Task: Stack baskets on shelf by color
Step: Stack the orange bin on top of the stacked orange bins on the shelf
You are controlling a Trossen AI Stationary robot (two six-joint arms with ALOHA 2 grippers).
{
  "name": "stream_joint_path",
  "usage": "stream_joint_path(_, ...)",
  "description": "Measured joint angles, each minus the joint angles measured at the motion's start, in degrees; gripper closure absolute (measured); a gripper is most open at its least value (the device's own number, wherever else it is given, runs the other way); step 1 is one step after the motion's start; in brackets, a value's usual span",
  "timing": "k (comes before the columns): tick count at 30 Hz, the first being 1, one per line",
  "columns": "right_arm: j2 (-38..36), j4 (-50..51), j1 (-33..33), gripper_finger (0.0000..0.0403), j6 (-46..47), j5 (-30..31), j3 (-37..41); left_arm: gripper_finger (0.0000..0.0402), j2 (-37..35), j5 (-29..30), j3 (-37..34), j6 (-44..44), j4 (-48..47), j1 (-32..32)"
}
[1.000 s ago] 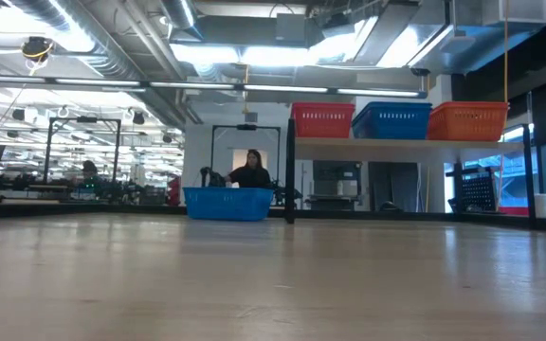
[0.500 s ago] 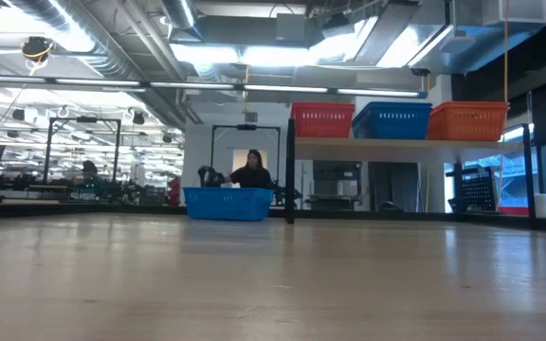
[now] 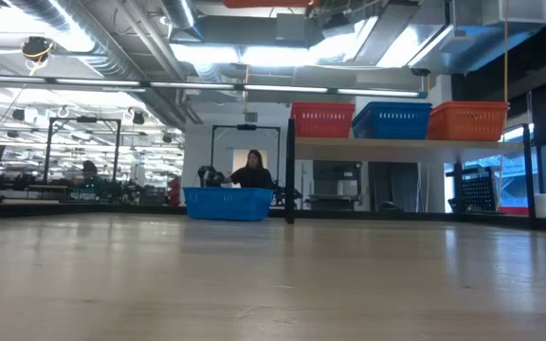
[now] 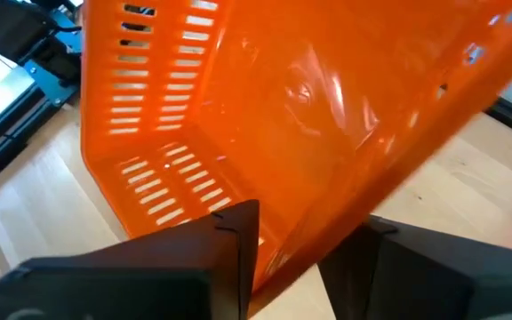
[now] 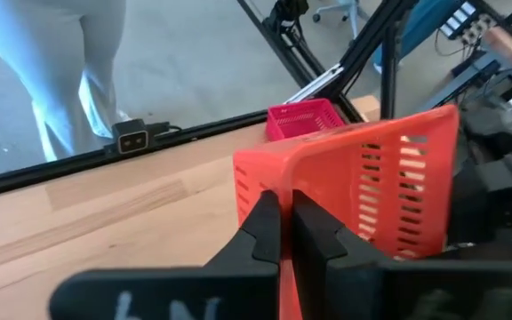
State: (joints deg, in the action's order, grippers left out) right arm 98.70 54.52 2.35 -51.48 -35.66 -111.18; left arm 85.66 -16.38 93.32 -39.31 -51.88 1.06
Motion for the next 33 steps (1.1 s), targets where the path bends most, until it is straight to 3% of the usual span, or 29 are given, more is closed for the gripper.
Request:
stream_joint_path(6,0.04,2.99,0.07,0.0401,0.09,-0.05,0.0,0.0316,-0.35,0.47,0.0,-0.61,0.33,1.22)
stream_joint_path(13,0.14,5.43,-0.04,0.0401,0.31,0.77,0.03,0.0315,-2.42,6.86,0.17,-1.27,0.1,2.92)
stream_joint_path(19,0.31,8.21,-0.72,0.0401,0.52,4.29,0.2,0.0315,-4.72,6.89,0.32,0.27,1.11,5.42)
stream_joint_path(22,0.31,8.49,-0.76,0.0401,2.01,5.73,0.22,0.0315,-5.39,9.7,0.17,0.68,0.37,6.12)
stream_joint_path(27,-0.4,10.61,-0.76,0.0401,5.41,13.34,0.17,0.0315,-7.23,16.62,0.15,5.6,-0.39,7.51)
stream_joint_path(33,-3.47,12.6,-0.66,0.0401,10.94,23.83,0.09,0.0315,-9.67,20.23,0.19,7.88,-1.07,8.94)
